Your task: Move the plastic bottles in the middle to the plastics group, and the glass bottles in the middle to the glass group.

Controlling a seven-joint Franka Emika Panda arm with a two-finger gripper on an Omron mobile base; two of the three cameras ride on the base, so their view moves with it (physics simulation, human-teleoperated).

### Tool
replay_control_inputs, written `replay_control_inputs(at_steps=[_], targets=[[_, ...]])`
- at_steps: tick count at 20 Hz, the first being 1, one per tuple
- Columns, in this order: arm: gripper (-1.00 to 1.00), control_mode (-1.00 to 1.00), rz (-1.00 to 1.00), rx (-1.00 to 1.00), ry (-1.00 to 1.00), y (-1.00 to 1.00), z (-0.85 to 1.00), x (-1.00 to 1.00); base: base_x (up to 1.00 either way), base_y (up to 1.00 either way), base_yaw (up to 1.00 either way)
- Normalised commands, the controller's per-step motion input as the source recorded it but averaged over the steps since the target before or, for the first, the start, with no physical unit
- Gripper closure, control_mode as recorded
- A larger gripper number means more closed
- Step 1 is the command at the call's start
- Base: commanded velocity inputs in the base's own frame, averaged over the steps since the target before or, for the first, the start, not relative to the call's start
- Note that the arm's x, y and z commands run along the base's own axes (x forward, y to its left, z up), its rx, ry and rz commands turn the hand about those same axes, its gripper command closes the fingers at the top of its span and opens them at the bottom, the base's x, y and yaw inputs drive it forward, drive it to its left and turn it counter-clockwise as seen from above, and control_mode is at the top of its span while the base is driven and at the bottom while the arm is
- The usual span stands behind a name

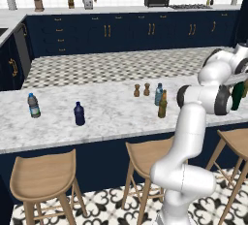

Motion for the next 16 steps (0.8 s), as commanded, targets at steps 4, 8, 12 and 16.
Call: replay_control_inputs(at_steps=[4, 8, 12, 16], targets=[[1.00, -1.00, 0.00, 0.00, -0.03, 0.00, -0.39, 0.13, 0.00, 0.00, 0.00], [1.00, -1.00, 0.00, -0.02, -0.05, -0.04, -0.33, 0.07, 0.00, 0.00, 0.00], [1.00, -1.00, 0.00, -0.06, -0.03, -0.01, -0.35, 0.00, 0.00, 0.00, 0.00], [1.00, -1.00, 0.00, -0.08, -0.03, 0.00, -0.33, 0.00, 0.00, 0.00, 0.00]])
